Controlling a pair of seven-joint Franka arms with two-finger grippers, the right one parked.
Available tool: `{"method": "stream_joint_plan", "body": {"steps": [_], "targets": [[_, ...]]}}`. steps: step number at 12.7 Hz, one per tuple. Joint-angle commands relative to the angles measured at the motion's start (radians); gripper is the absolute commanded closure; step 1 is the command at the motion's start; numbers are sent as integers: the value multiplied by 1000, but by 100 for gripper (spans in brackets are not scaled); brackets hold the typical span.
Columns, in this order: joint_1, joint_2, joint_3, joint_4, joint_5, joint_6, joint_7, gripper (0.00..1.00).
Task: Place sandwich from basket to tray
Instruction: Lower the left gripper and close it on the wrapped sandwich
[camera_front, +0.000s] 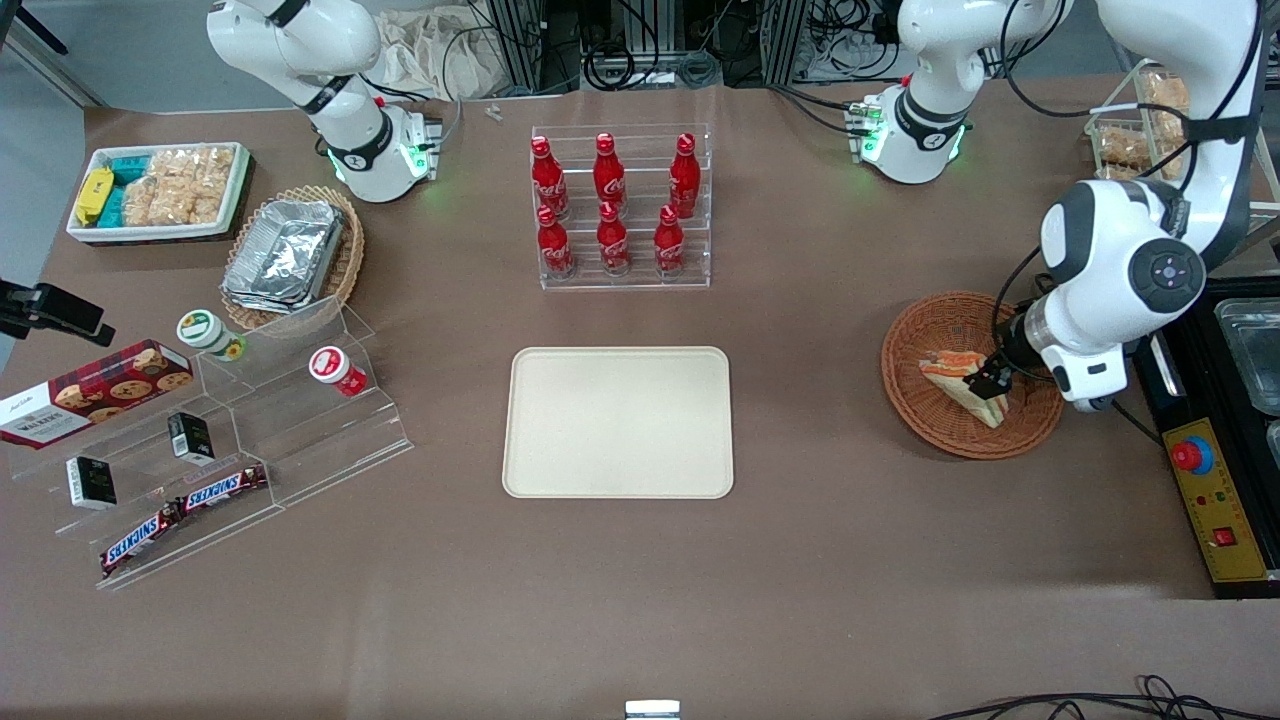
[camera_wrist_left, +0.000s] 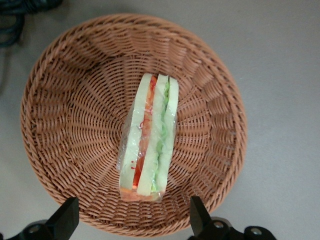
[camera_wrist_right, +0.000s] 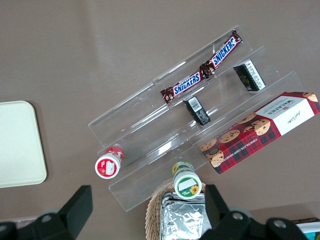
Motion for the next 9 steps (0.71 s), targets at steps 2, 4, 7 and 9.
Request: {"method": "stream_joint_plan", "body": {"steps": [2, 4, 7, 9], "targets": [[22, 22, 1, -3, 7, 38, -58, 0], [30, 36, -1, -3, 7, 52, -61, 0], [40, 56, 1, -6, 8, 63, -63, 0], [47, 61, 1, -37, 8, 92, -63, 0]]}}
